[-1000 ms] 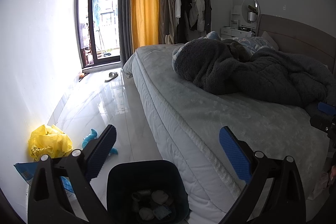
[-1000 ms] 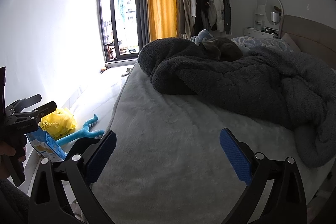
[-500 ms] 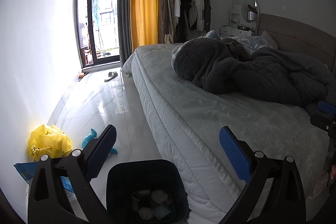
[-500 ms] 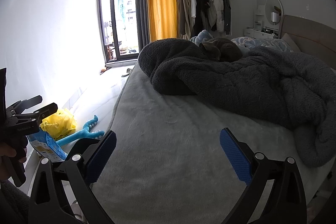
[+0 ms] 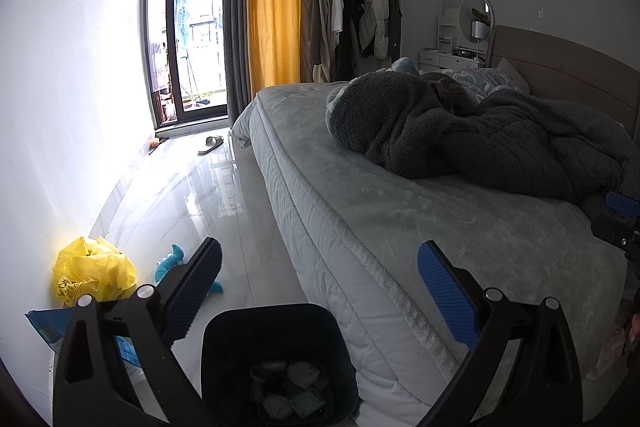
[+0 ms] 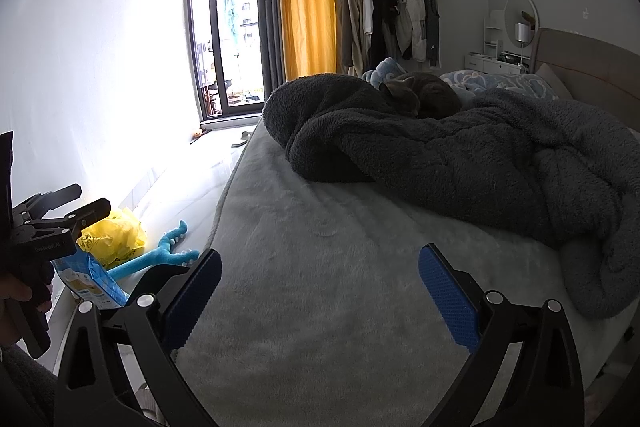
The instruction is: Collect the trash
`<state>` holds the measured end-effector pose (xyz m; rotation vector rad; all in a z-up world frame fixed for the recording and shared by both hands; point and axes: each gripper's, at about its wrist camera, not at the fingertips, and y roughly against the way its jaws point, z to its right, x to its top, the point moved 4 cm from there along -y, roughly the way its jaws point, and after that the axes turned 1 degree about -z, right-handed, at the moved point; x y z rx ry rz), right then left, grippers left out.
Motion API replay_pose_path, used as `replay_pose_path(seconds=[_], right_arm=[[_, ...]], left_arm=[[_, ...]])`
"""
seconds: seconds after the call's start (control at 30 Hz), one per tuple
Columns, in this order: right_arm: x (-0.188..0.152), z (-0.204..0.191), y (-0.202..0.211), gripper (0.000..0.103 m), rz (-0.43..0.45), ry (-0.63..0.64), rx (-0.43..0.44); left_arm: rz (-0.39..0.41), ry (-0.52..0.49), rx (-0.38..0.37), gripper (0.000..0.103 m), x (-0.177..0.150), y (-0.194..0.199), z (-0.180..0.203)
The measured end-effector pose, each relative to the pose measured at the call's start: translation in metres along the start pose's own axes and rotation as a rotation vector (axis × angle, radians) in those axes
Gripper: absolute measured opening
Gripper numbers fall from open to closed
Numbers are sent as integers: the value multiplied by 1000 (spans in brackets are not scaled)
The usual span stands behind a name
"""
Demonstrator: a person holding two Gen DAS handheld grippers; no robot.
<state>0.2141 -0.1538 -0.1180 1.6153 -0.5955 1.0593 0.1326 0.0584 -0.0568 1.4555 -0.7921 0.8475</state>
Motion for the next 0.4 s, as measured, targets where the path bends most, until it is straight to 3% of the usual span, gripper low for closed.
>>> replay_pose_path(seconds=[0.4], right_arm=[[1,-1,2,100,1,-5,-1]], left_arm=[[-9,6,-2,100,-5,-5,2]])
